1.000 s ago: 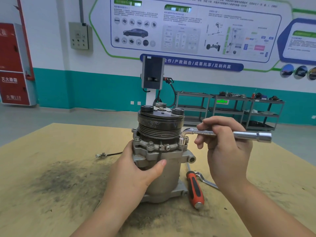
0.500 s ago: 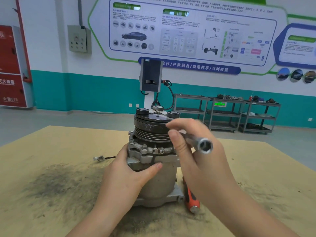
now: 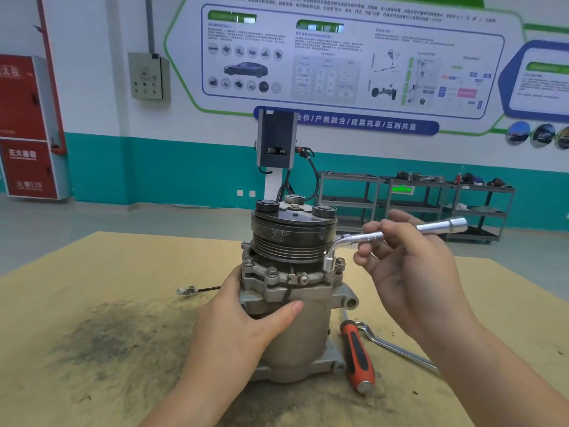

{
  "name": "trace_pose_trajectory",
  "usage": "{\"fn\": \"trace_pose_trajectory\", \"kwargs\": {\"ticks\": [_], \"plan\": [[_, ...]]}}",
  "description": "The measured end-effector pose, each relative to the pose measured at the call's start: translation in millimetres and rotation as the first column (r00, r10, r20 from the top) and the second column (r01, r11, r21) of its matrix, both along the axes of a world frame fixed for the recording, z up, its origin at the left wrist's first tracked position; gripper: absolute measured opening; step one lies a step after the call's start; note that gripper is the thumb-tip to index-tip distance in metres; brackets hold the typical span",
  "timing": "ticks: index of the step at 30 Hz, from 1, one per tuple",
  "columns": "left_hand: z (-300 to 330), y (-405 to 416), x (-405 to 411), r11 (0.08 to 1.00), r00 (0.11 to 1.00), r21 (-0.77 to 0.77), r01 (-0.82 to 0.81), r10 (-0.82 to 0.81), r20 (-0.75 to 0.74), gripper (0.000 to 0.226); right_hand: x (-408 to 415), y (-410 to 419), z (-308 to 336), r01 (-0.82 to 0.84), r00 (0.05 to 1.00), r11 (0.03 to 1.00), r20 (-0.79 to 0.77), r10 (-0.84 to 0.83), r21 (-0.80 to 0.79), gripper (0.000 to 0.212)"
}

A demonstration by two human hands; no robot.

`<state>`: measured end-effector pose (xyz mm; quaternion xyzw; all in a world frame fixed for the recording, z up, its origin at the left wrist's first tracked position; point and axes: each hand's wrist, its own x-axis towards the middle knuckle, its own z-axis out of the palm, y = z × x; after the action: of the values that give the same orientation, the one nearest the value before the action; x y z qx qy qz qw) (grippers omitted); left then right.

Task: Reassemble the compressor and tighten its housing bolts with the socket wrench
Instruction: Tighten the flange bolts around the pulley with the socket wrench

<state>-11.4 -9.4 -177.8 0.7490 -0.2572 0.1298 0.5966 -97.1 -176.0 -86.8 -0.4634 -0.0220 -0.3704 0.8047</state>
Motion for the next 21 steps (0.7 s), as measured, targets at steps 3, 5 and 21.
{"fn": "trace_pose_trajectory", "kwargs": {"ticks": [3,5,21], "plan": [[0.1,-0.2,0.7,1.000,1.000,-0.006,0.004,-0.004,-0.005,0.055,1.8,-6.1,-1.8,-0.108,0.990,0.994,-0.096,0.105,-0.022,0.018],[0.4,0.1,0.9,1.000,1.000,-0.001,0.007,-0.007,-0.007,0.055,4.7,-5.8,-6.6,-0.128,0.979,0.991,-0.167,0.119,-0.049,0.020],[2.8,1.6,-2.0,1.000,1.000,0.000,0.028,-0.028,0.001,0.053,5.4,-10.1,-4.3,-0.075,0.997,0.996,0.016,0.074,0.049,0.017]]}}
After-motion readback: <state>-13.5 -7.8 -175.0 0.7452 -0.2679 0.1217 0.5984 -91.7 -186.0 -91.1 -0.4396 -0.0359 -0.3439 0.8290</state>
